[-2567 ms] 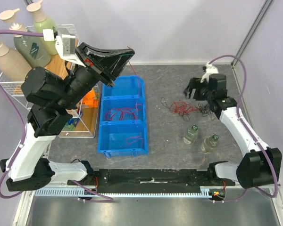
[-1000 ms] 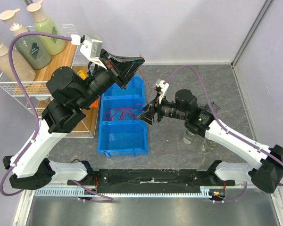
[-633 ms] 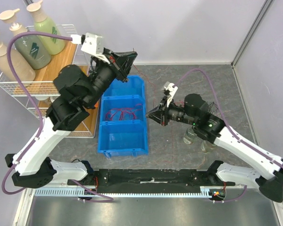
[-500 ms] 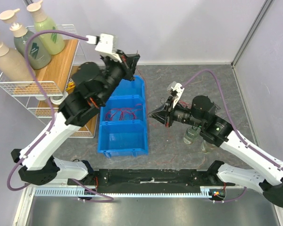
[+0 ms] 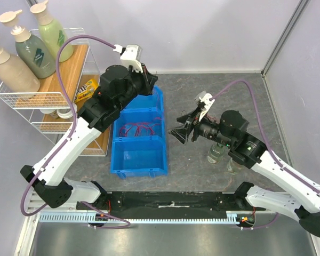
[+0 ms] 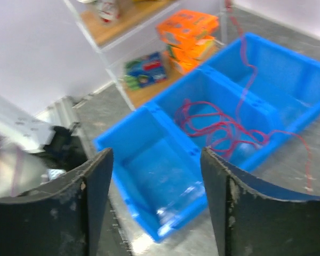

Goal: Untangle the cables

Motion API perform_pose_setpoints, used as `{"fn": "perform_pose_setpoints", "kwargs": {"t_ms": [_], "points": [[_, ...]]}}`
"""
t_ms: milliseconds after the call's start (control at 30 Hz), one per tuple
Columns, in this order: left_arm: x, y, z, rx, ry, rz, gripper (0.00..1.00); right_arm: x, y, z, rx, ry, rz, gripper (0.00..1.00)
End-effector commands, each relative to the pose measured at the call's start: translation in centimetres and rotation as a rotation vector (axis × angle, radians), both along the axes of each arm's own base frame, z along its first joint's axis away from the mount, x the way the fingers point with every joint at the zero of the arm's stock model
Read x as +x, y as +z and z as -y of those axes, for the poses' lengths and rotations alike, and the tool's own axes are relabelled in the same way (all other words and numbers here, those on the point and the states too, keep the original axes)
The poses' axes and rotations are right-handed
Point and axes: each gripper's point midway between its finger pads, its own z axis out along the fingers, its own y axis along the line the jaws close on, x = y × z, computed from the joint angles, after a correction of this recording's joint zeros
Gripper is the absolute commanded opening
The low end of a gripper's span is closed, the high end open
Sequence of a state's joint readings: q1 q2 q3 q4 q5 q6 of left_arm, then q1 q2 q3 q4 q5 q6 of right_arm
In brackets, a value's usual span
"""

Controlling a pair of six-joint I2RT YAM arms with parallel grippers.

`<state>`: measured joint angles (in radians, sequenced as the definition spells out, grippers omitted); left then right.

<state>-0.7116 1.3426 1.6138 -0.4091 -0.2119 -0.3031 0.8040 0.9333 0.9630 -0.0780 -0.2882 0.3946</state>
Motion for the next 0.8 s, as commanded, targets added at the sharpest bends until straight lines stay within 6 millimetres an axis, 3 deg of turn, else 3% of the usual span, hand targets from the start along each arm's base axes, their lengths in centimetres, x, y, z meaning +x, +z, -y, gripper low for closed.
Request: {"fn": "perform_pose_setpoints", "kwargs": {"t_ms": [0,267,367,433,600,767], "points": [[-4.2,6.3,0.7,-0.183,-0.161,0.053,0.02,4.7,-3.7,1.1,-0.139,-0.204,0.053,0.79],[-7.7,11.1,0.2,-0.268,-0.267,0.1,0.02,9.8,-5.3,-0.1,-0.267,-0.308,0.125,0.86],[-8.4,12.6,0.0,-0.291,-0.283,0.125,0.02,10.8,-6.2,-1.2,-0.306,-0.273,0.132,0.86],[-8.9,13.6,0.0,-0.307,-0.303,0.142,0.02,10.5,-5.6,-2.6,-0.267,-0.213,0.152,0.84],[-9.2,14.5,-0.3,-0.32,-0.306,0.166,0.02,8.8,-5.8,-4.1,-0.192,-0.11,0.121,0.53],[-9.2,14.6,-0.4,-0.325,-0.3,0.179,0.02,7.1,-4.6,-4.5,-0.076,-0.05,0.152,0.22]]}}
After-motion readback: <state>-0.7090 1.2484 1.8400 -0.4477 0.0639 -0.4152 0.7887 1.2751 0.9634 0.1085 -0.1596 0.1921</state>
